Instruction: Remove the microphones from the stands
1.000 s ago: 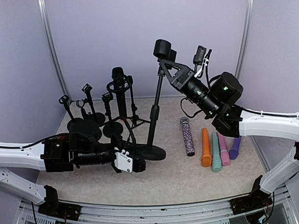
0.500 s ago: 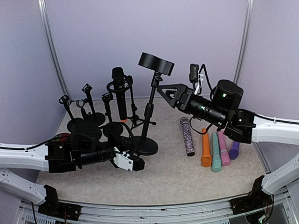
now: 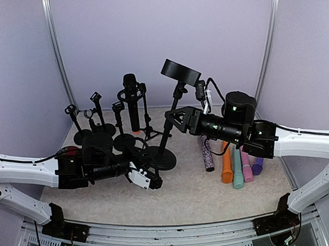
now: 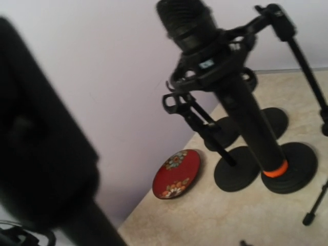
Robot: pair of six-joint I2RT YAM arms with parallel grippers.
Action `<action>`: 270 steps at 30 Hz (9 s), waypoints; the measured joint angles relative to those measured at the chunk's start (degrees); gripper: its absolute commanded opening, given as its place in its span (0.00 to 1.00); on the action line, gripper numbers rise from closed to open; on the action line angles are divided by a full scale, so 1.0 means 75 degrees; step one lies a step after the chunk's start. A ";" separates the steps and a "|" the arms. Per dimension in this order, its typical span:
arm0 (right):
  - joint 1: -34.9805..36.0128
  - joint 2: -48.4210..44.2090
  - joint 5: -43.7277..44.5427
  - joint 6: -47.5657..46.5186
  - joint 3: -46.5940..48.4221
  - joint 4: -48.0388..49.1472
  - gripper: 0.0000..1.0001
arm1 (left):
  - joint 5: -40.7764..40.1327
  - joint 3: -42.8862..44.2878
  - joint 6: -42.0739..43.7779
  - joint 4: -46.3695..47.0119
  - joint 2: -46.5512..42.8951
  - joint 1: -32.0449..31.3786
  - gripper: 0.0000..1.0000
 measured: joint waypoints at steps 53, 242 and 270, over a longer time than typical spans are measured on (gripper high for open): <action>-0.0198 -0.0131 -0.4610 -0.1533 0.0192 0.2442 0.75 | 0.2369 0.0428 -0.0527 0.0898 -0.0589 0.0064 0.00; -0.1591 0.4747 0.1032 -0.4852 0.1923 0.0950 0.76 | 0.5954 0.4322 -0.6822 -0.6732 0.0667 0.6228 0.91; -0.1451 0.3963 -0.0239 -0.4497 0.6382 -0.2203 0.84 | 0.5117 0.5109 -0.6965 -0.5756 0.1547 0.5447 0.80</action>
